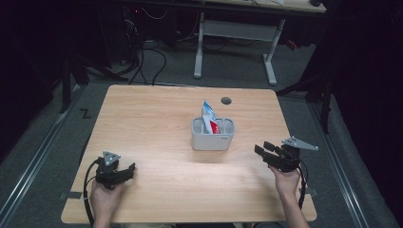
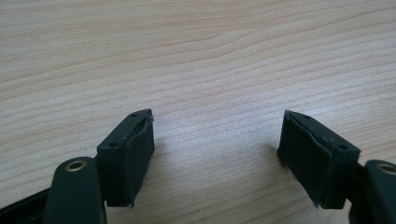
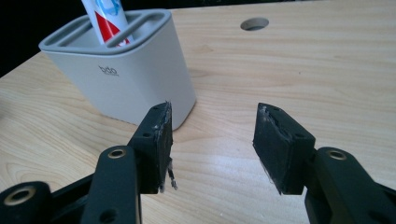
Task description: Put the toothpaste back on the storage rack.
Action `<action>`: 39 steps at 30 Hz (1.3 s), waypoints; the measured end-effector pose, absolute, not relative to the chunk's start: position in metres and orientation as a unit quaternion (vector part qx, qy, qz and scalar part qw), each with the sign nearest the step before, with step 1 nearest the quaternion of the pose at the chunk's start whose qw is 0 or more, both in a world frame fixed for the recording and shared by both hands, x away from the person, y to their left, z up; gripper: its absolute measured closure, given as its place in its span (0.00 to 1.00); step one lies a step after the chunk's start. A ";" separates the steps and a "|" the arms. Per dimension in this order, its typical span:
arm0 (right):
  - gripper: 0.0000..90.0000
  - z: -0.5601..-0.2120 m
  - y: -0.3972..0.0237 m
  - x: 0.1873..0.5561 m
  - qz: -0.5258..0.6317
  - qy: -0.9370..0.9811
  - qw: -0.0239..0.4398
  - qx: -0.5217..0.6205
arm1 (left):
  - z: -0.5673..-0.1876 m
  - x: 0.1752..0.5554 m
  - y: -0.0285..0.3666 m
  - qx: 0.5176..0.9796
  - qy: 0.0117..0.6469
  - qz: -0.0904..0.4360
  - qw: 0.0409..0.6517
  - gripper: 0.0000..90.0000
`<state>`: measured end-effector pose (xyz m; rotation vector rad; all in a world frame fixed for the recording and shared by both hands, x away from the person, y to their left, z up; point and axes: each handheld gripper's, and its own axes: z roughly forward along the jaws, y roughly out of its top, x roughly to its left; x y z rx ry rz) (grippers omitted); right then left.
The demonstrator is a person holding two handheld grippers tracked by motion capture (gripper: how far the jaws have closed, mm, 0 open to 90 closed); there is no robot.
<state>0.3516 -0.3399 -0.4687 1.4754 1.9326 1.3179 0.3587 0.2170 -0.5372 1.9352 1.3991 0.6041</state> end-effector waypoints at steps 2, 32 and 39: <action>0.52 -0.473 -0.340 0.351 0.466 0.684 0.186 0.529 | -0.537 0.359 0.217 0.741 0.536 0.231 0.333 0.30; 0.52 -0.513 -0.332 0.356 0.396 0.713 0.200 0.543 | -0.537 0.359 0.217 0.741 0.535 0.232 0.333 0.30; 0.52 -0.518 -0.328 0.359 0.383 0.721 0.205 0.540 | -0.537 0.359 0.217 0.741 0.536 0.232 0.333 0.30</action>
